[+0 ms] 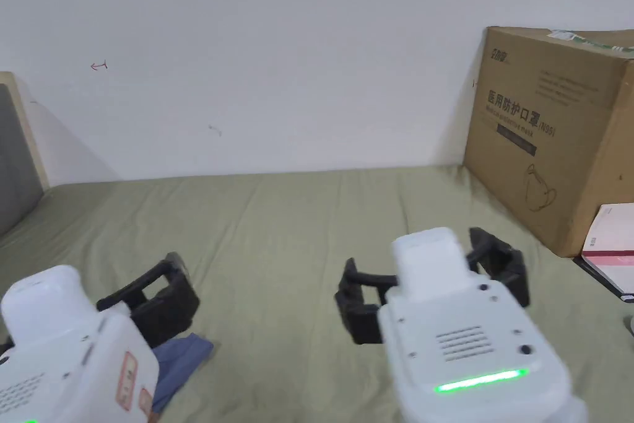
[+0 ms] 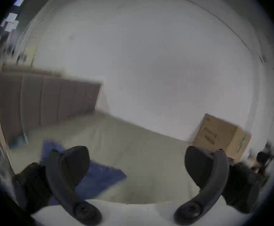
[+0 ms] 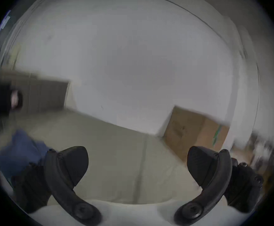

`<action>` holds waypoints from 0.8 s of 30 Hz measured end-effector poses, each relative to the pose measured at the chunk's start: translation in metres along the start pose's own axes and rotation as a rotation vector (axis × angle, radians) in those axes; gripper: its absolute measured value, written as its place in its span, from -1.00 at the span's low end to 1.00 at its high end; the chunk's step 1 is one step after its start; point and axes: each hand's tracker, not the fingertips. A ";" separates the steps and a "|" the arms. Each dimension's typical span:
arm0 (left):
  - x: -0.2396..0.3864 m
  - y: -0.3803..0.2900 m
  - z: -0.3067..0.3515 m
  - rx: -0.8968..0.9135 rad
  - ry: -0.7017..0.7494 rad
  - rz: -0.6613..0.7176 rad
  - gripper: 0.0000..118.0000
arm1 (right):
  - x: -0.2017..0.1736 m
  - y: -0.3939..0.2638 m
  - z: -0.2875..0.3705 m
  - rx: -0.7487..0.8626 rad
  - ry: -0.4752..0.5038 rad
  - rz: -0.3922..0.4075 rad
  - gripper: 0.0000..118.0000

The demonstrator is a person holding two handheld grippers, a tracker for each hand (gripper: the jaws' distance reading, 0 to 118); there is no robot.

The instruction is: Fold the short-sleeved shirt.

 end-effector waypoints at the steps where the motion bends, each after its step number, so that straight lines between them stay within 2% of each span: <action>1: 0.009 0.002 0.004 0.026 -0.013 -0.100 1.00 | 0.013 -0.007 0.001 0.001 0.032 -0.117 1.00; 2: 0.017 0.002 0.010 0.056 -0.019 -0.188 1.00 | 0.021 -0.015 0.002 -0.011 0.016 -0.197 1.00; 4: 0.030 0.000 0.016 0.067 -0.003 -0.327 1.00 | 0.033 -0.028 0.002 -0.066 -0.056 -0.301 1.00; 7: 0.035 -0.002 0.018 0.045 -0.040 -0.310 1.00 | 0.042 -0.034 0.007 -0.026 -0.094 -0.358 1.00; 9: 0.035 0.000 0.018 0.028 -0.058 -0.272 1.00 | 0.041 -0.027 0.011 0.018 -0.138 -0.277 1.00; 13: 0.030 0.004 0.015 0.012 -0.053 -0.271 1.00 | 0.031 -0.013 0.020 0.111 -0.156 -0.052 1.00; 15: 0.030 0.004 0.014 0.006 -0.059 -0.289 0.98 | 0.015 -0.002 0.029 0.099 -0.162 -0.003 1.00; 17: 0.030 0.004 0.016 0.007 -0.074 -0.298 0.76 | 0.013 -0.003 0.030 0.102 -0.134 -0.014 1.00; 18: 0.030 0.004 0.016 0.000 -0.078 -0.293 0.54 | 0.016 -0.004 0.027 0.095 -0.120 -0.015 1.00; 19: 0.031 0.004 0.017 -0.013 -0.085 -0.279 0.08 | 0.014 -0.004 0.027 0.071 -0.106 -0.017 0.97; 20: 0.031 0.005 0.015 -0.030 -0.089 -0.262 -0.36 | 0.014 -0.006 0.028 0.073 -0.083 -0.021 0.85; 21: 0.031 0.004 0.014 -0.039 -0.087 -0.253 -0.76 | 0.013 -0.008 0.031 0.084 -0.072 -0.023 0.48; 22: 0.030 0.002 0.013 -0.036 -0.096 -0.247 -0.95 | 0.016 -0.010 0.027 0.083 -0.065 -0.030 -0.52; 23: 0.030 0.001 0.013 -0.036 -0.096 -0.242 -0.96 | 0.015 -0.010 0.024 0.078 -0.075 -0.043 -0.91; 24: 0.029 0.001 0.012 -0.041 -0.096 -0.243 -0.99 | 0.016 -0.011 0.024 0.081 -0.099 -0.053 -0.91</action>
